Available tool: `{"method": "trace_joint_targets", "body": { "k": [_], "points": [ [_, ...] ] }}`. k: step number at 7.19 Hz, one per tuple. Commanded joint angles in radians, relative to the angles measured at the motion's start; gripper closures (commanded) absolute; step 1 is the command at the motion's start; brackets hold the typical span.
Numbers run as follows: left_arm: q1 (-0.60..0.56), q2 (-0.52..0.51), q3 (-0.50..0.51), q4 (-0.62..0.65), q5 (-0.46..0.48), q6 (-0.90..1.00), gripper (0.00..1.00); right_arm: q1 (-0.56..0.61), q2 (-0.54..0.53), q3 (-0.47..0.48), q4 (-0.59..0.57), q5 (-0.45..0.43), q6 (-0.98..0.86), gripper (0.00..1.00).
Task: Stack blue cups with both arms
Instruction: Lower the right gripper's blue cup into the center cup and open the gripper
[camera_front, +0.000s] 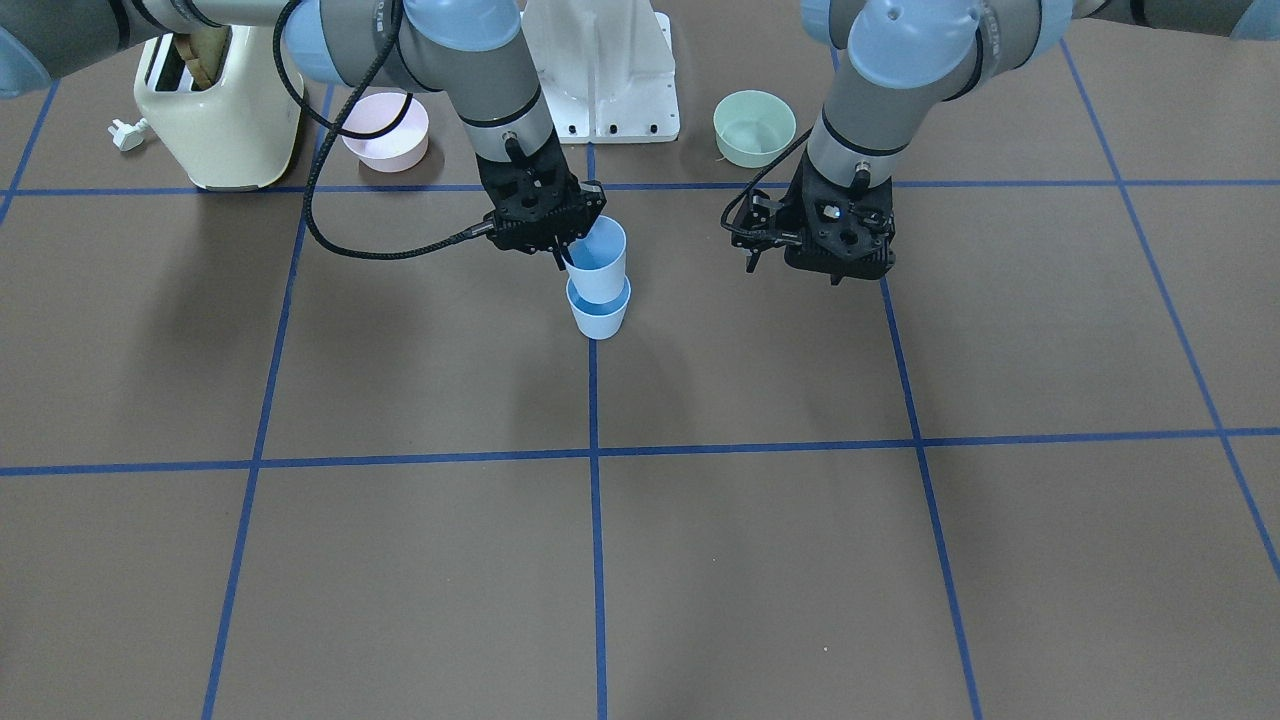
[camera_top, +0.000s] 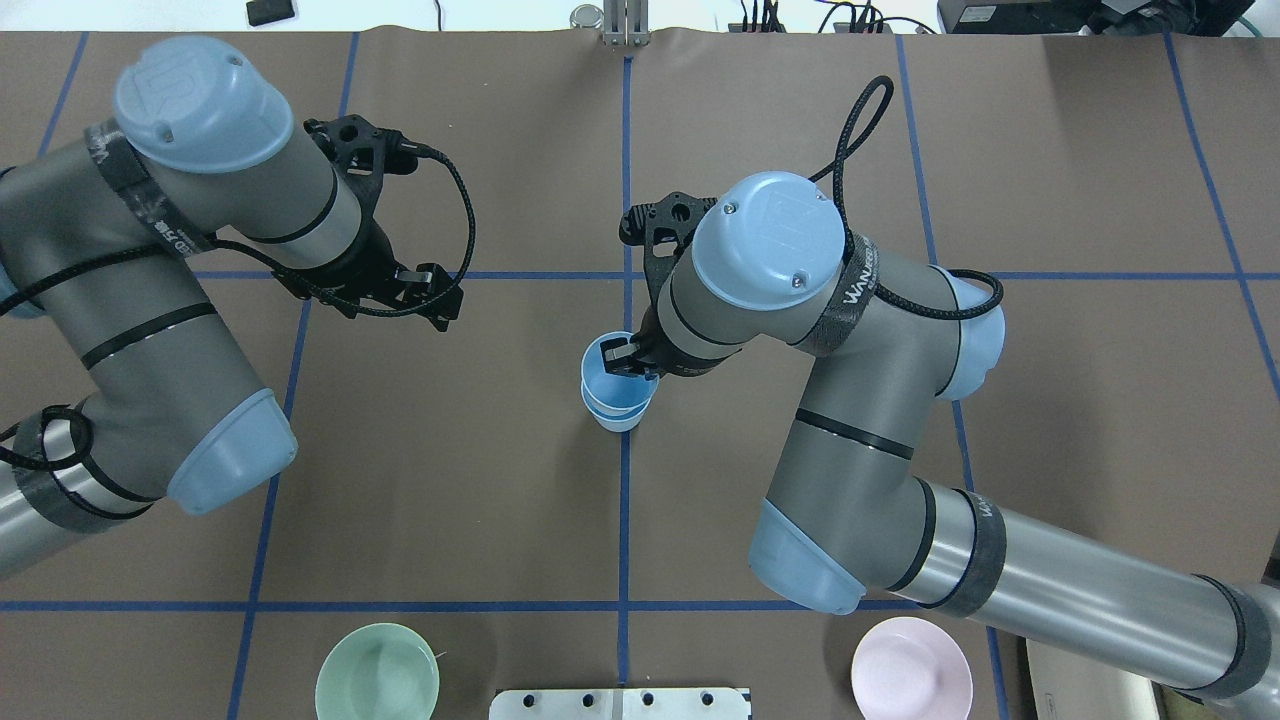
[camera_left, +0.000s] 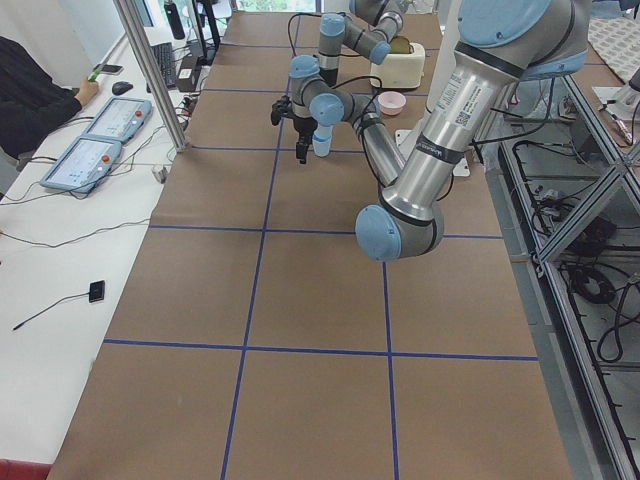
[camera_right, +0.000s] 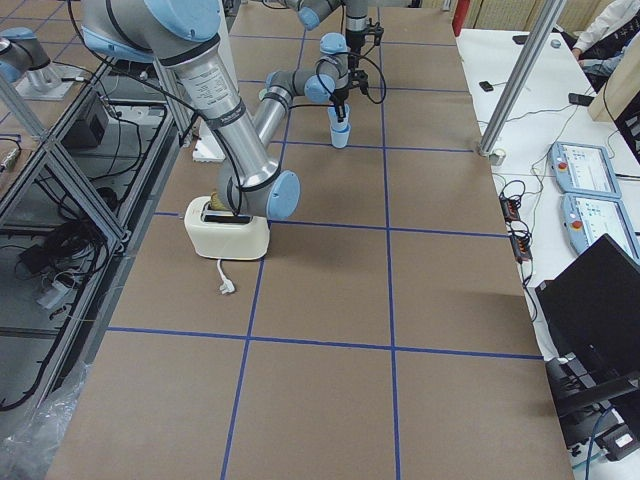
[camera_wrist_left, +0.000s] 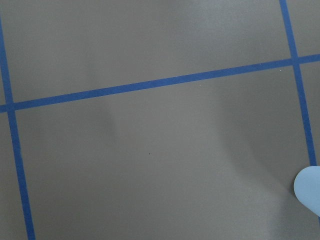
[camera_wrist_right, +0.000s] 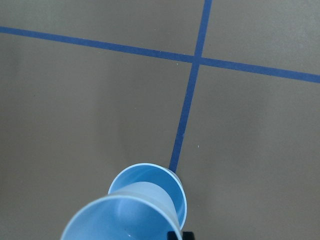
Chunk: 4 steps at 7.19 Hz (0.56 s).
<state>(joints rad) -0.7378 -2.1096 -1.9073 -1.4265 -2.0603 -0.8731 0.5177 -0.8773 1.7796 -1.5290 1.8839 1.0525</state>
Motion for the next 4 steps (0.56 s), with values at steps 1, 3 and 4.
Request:
{"method": "trace_joint_targets", "body": {
  "k": [1, 3, 4],
  "points": [
    [0.000, 0.000, -0.001, 0.000, 0.000, 0.000, 0.02, -0.001, -0.003, -0.006, 0.015, 0.000, 0.003, 1.00],
    [0.000, 0.006, 0.001, 0.000, 0.002, 0.000, 0.02, -0.001, -0.009, -0.005, 0.015, 0.000, 0.000, 1.00],
    [0.000, 0.006, 0.001, 0.000, 0.003, 0.000, 0.02, 0.001, -0.011, -0.005, 0.016, 0.001, -0.006, 0.89]
  ]
}}
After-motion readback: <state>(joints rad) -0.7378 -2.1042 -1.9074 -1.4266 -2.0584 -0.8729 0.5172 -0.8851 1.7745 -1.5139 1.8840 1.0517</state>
